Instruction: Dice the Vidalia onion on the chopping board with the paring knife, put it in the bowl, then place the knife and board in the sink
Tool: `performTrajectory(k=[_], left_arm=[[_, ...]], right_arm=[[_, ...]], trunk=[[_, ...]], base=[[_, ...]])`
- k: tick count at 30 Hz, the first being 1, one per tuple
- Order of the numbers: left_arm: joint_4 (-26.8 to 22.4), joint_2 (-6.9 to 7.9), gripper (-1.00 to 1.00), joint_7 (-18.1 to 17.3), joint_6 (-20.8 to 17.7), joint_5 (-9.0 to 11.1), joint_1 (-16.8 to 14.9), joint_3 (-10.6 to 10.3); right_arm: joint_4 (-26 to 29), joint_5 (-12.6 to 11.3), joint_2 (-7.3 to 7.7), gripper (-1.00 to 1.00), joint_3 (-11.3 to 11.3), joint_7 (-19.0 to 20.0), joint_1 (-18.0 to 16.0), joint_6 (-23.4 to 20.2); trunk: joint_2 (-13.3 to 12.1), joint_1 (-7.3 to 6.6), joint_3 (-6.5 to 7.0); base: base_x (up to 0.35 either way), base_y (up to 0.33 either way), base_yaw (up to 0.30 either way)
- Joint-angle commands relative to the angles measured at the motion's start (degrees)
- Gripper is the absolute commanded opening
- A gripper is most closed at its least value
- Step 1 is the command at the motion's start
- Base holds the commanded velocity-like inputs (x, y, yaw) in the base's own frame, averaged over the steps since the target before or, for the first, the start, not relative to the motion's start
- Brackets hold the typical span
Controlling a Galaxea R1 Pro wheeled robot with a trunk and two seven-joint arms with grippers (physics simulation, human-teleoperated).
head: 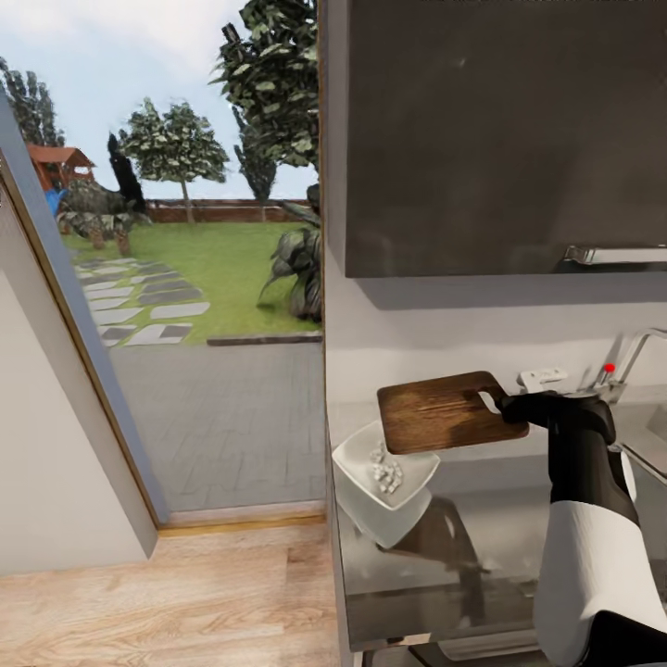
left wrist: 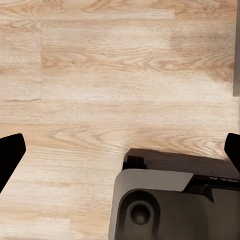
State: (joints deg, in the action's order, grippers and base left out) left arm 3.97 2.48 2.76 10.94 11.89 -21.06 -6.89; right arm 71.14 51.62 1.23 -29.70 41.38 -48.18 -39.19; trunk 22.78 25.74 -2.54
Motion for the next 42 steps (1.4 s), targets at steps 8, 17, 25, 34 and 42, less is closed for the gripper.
performTrajectory(k=[8,17,25,34,42], left_arm=[[0.33,-0.02,1.0,0.08,2.21,1.09,-0.12,-0.49],[0.33,-0.01,1.0,0.13,2.33,1.29,-0.12,-0.49],[0.33,-0.01,1.0,0.14,2.33,1.3,-0.12,-0.49],[0.33,-0.01,1.0,0.19,2.33,1.32,-0.12,-0.49],[0.33,-0.01,1.0,0.31,2.33,1.35,-0.12,-0.49]], right_arm=[[-0.29,0.25,-0.05,-1.0,-0.24,0.59,-0.08,0.36],[-0.3,-2.93,0.33,-1.0,-0.36,0.46,-0.08,0.34],[-0.3,-3.01,0.44,-1.0,-0.36,0.43,-0.08,0.32],[-0.3,-3.01,0.44,-1.0,-0.39,0.37,-0.08,0.33],[-0.3,-3.02,0.44,-1.0,-0.36,0.37,-0.08,0.34]], trunk=[[0.14,0.04,-0.13],[0.14,0.04,-0.13],[0.14,0.04,-0.13],[0.14,0.04,-0.13],[0.14,0.04,0.01]], base=[[-0.086,-0.241,0.129],[-0.106,-0.306,0.179],[-0.09,-0.316,0.095],[-0.102,-0.316,0.005],[-0.147,-0.315,-0.046]])
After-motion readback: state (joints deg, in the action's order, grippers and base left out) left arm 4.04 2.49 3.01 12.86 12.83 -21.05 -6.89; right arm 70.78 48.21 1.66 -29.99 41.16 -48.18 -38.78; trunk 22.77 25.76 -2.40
